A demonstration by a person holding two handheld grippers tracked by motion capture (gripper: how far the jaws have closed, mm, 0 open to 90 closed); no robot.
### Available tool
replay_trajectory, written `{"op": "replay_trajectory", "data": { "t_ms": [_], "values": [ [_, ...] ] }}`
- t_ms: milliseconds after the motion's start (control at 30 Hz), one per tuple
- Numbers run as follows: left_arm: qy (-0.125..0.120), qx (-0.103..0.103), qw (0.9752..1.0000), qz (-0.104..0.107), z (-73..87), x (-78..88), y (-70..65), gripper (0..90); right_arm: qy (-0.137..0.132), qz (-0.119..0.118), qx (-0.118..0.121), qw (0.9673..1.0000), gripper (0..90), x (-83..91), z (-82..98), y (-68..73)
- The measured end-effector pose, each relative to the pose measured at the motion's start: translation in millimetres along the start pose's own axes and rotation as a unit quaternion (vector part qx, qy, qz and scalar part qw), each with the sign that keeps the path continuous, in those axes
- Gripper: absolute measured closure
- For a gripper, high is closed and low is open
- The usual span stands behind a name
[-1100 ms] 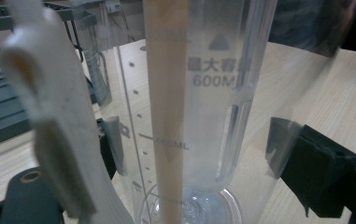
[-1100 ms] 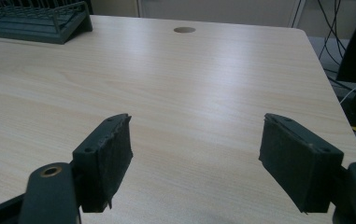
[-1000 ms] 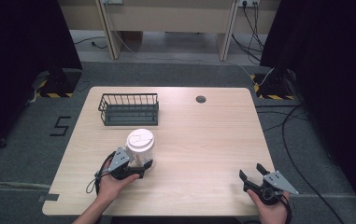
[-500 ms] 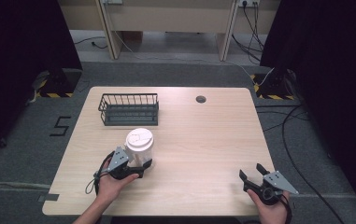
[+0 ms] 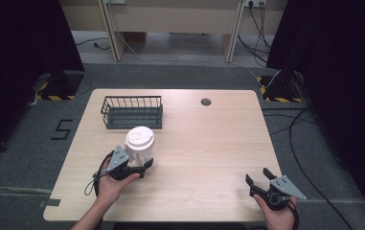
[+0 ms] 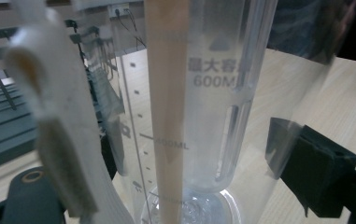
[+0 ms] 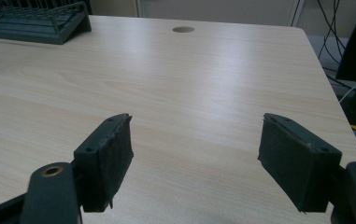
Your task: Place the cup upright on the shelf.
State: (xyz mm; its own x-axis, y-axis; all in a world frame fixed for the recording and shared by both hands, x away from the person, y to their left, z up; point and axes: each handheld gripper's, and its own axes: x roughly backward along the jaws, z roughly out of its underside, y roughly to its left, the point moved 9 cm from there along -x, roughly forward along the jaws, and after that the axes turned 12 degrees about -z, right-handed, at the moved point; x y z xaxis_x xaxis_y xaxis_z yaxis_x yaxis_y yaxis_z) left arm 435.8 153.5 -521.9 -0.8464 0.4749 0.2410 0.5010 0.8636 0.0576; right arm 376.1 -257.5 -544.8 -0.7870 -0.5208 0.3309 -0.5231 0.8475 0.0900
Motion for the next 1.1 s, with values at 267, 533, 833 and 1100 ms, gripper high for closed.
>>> {"op": "replay_trajectory", "data": {
  "t_ms": [267,533,833,1100],
  "values": [
    [-0.003,-0.01,0.9999,-0.012,-12.0,-2.3,7.9,17.9,-0.001,0.0,0.0,1.0,26.0,-0.3,-0.1,-0.1],
    [-0.008,-0.003,0.9996,-0.026,-21.9,-5.9,19.5,17.9,-0.001,0.001,-0.001,1.0,26.0,-0.4,-0.2,-0.2],
    [-0.01,0.001,0.9991,-0.041,-28.7,-8.6,31.3,17.9,-0.001,0.001,-0.002,1.0,26.1,-0.4,-0.2,-0.6],
    [-0.011,-0.001,0.9986,-0.052,-34.6,-11.1,40.7,17.9,-0.001,0.002,-0.003,1.0,26.1,-0.3,-0.1,-0.7]
  ]
}}
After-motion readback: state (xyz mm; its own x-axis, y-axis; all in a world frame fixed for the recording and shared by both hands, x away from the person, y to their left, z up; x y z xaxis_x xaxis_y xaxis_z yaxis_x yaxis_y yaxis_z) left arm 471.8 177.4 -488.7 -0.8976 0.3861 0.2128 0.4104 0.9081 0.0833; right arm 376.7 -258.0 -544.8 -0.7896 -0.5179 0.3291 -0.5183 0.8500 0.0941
